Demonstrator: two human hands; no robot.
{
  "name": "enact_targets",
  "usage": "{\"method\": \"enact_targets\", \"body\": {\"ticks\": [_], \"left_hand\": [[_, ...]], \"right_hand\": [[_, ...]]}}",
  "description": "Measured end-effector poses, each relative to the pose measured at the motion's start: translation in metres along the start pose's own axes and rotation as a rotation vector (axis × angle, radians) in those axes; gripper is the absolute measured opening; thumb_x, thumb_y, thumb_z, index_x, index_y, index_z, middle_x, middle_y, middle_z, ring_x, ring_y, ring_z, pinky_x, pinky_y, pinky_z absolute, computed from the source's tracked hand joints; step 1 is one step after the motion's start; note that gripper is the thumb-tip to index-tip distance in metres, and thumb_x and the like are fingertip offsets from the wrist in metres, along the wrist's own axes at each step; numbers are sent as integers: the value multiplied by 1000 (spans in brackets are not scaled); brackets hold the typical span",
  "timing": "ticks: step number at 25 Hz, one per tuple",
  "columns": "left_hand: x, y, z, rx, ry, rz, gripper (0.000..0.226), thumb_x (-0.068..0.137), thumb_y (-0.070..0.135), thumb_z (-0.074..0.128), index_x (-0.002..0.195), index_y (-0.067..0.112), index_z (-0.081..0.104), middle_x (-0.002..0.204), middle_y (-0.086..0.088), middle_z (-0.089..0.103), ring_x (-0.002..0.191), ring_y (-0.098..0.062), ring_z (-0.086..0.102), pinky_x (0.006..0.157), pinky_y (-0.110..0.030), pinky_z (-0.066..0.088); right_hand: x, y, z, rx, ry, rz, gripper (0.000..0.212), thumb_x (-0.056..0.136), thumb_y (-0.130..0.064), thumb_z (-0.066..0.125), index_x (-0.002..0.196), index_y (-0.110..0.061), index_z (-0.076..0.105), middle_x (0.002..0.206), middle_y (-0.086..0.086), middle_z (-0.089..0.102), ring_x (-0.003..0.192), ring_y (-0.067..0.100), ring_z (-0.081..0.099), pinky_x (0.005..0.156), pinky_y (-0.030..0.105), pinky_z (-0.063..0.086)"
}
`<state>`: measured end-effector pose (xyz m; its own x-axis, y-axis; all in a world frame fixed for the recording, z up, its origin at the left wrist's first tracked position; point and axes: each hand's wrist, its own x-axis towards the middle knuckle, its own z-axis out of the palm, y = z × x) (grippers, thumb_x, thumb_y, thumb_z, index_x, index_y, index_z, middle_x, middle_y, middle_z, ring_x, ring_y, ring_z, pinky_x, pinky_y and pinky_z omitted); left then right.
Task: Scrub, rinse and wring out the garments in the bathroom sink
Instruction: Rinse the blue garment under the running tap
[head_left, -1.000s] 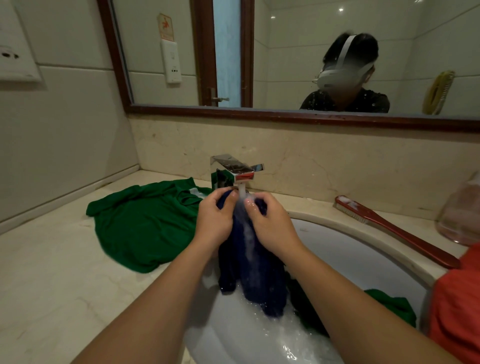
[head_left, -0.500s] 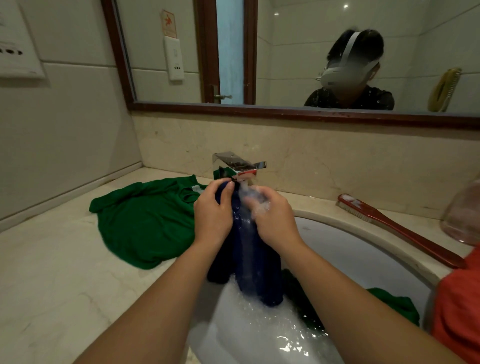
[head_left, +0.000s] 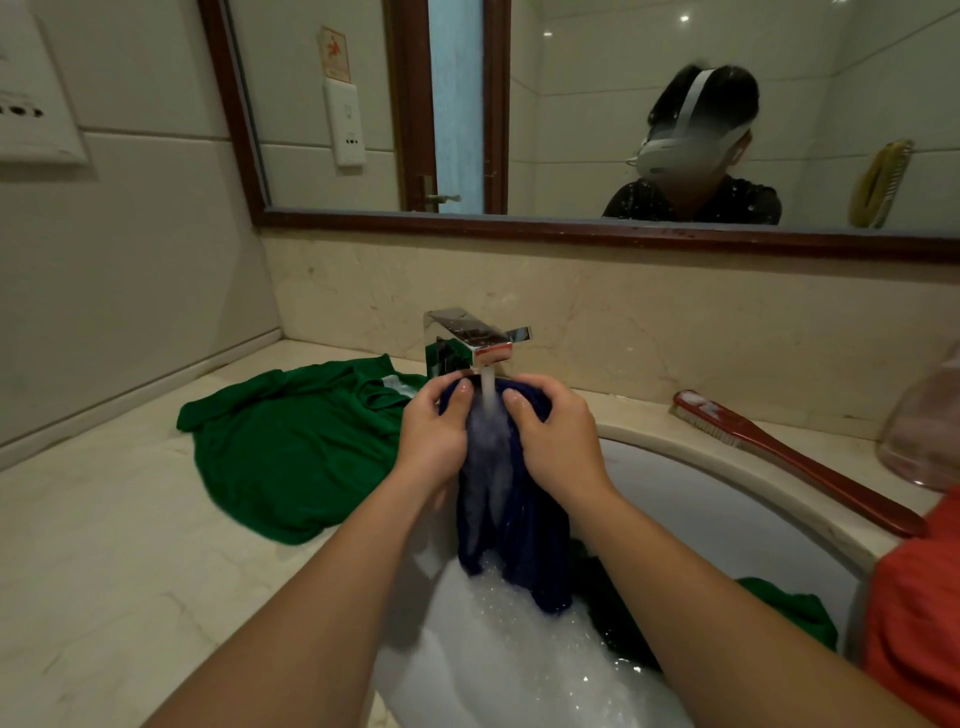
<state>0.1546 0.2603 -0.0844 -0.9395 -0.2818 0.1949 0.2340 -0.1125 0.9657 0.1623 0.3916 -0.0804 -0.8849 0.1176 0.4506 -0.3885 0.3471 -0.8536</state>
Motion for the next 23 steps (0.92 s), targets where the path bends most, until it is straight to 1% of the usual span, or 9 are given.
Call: {"method": "enact_targets", "body": {"ticks": [6, 9, 11, 14, 15, 17, 19, 20, 23], "left_hand": [[-4, 3, 1, -93, -57, -14, 15, 102, 13, 59, 112, 18, 68, 108, -8, 74, 101, -23, 72, 85, -34, 60], [-7, -1, 3, -30, -90, -11, 14, 101, 14, 61, 112, 20, 67, 108, -8, 74, 100, -24, 72, 87, -38, 60], [-4, -1, 1, 62, -37, 37, 13, 102, 15, 59, 111, 20, 67, 107, -4, 73, 101, -21, 71, 87, -34, 59], [0, 2, -4, 219, 113, 204, 14, 103, 19, 57, 112, 17, 67, 98, 9, 68, 94, -7, 66, 76, -10, 49], [0, 4, -6, 264, 157, 264, 16, 103, 21, 57, 112, 15, 68, 96, 11, 67, 91, -1, 64, 74, -5, 46], [0, 6, -9, 299, 214, 349, 18, 103, 26, 58, 110, 16, 70, 97, 8, 68, 90, -3, 64, 75, -8, 46], [-1, 7, -11, 312, 241, 371, 18, 102, 30, 58, 110, 18, 70, 101, 5, 70, 93, -9, 65, 81, -19, 50], [-1, 7, -12, 326, 247, 377, 20, 102, 30, 58, 110, 17, 70, 101, 5, 70, 94, -10, 65, 82, -21, 50], [-1, 4, -12, 428, 177, 394, 21, 103, 29, 57, 110, 14, 70, 96, 8, 68, 90, -9, 62, 75, -8, 43]], "right_hand": [[1, 3, -7, 17, -13, 35, 28, 90, -24, 76, 118, -24, 71, 108, -11, 72, 101, 5, 66, 90, 24, 52], [1, 4, -11, 8, 15, 57, 21, 94, -23, 73, 115, -25, 70, 102, -14, 70, 95, 0, 63, 87, 23, 51], [0, 4, -7, 33, -9, 59, 19, 94, -23, 73, 113, -26, 70, 100, -17, 69, 94, -3, 63, 87, 24, 52], [-4, -2, 3, 51, -82, 57, 28, 95, -25, 71, 123, -22, 68, 108, -16, 67, 101, 1, 64, 92, 22, 53], [-5, -3, 5, 40, -111, 67, 34, 96, -28, 71, 129, -22, 64, 113, -15, 65, 105, 5, 63, 92, 21, 52], [-8, -5, 10, 35, -159, 113, 41, 95, -35, 70, 133, -24, 59, 120, -11, 64, 107, 10, 63, 93, 31, 54], [-8, -6, 12, 26, -195, 97, 24, 97, -35, 68, 118, -25, 66, 108, -9, 71, 96, 12, 66, 88, 39, 56], [-8, -6, 12, 2, -194, 77, 16, 97, -35, 67, 110, -25, 68, 99, -8, 71, 91, 12, 66, 85, 39, 56], [-8, -5, 8, -75, -103, 66, 11, 97, -31, 64, 105, -24, 69, 93, -9, 69, 86, 11, 62, 74, 28, 51]]}}
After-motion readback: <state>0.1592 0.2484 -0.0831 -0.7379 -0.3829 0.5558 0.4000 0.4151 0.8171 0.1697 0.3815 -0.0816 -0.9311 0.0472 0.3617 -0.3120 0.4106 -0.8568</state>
